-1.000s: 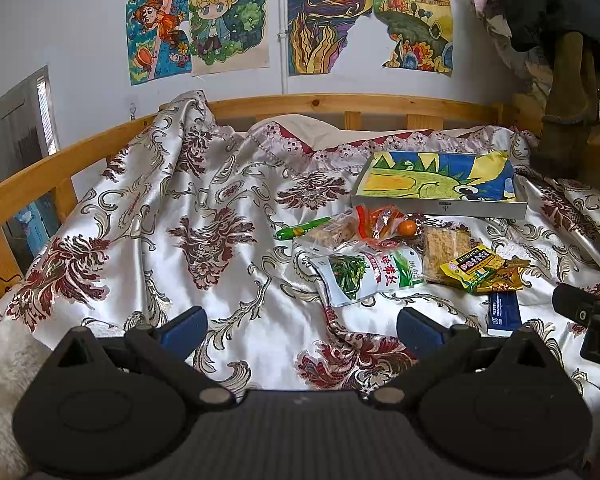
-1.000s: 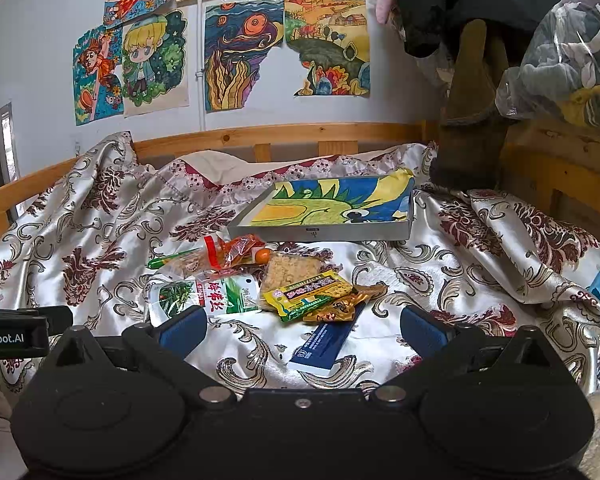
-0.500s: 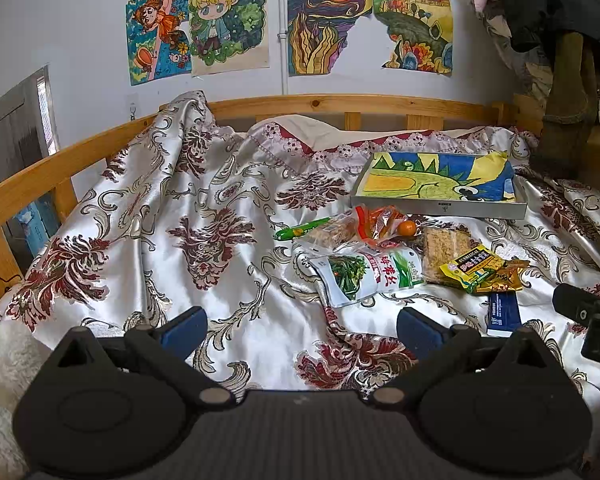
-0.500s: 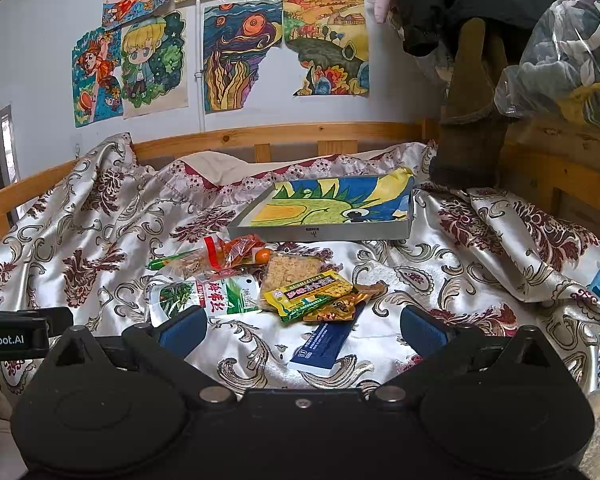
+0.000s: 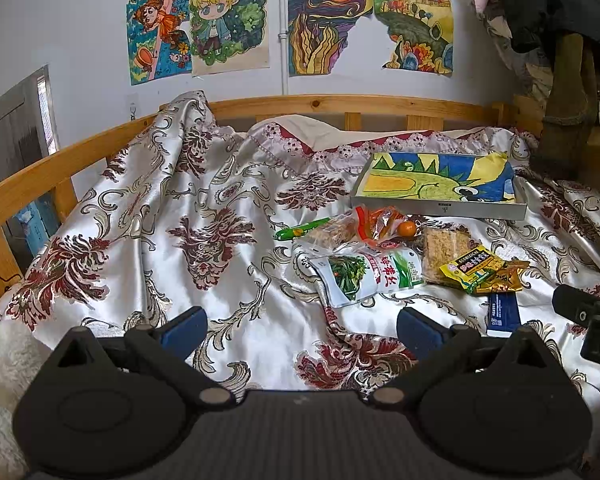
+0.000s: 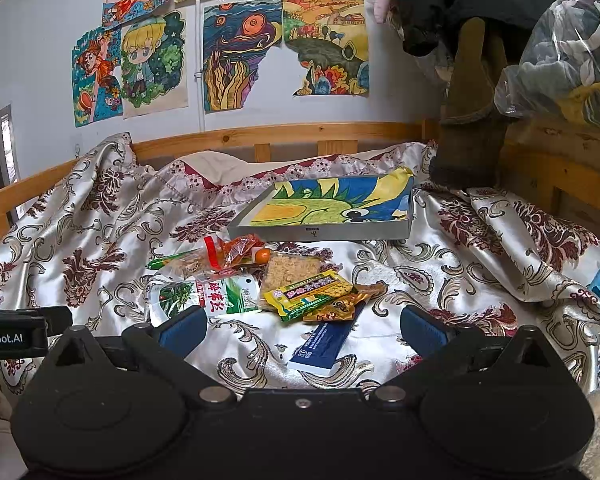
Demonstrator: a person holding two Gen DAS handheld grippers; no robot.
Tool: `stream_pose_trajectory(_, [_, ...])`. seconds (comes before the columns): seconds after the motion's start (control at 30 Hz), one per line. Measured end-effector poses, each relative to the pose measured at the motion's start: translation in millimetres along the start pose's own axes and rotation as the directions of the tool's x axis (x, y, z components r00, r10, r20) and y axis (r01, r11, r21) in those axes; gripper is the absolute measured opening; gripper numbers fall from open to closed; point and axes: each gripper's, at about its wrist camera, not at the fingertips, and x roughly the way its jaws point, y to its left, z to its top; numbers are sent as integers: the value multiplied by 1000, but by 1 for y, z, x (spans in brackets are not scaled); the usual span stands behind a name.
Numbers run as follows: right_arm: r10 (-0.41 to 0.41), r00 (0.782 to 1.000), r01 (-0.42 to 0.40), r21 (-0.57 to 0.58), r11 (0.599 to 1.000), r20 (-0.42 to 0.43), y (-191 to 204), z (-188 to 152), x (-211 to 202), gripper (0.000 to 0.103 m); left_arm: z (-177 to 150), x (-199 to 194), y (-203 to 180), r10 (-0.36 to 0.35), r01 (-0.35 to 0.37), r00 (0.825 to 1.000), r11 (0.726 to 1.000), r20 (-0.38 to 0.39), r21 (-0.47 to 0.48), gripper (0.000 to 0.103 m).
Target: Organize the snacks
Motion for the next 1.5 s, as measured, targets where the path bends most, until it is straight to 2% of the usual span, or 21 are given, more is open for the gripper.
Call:
stream_pose_trajectory(0.73, [-1,1000,1,3,1000,-9,1,-1,1,102,0,0,0,0,0,1000,1000,-4,-1,103])
stream_pose_trajectory(0.9, [3,999,-2,21,1000,-48,1,-1,6,102,-2,5,-4,0,1,1000,1000,-29,13,103])
stream_pose_trajectory(1.17, [7,987,5,76,997,-158,-9,16,25,102,21,20,-8,-28,32,995,999,-97,37,103])
stream_pose_trajectory(1.5, [23,980,-10,65,998,-198,-15,40,57,102,51,59,-22,-37,55,986,993,-165,106,103])
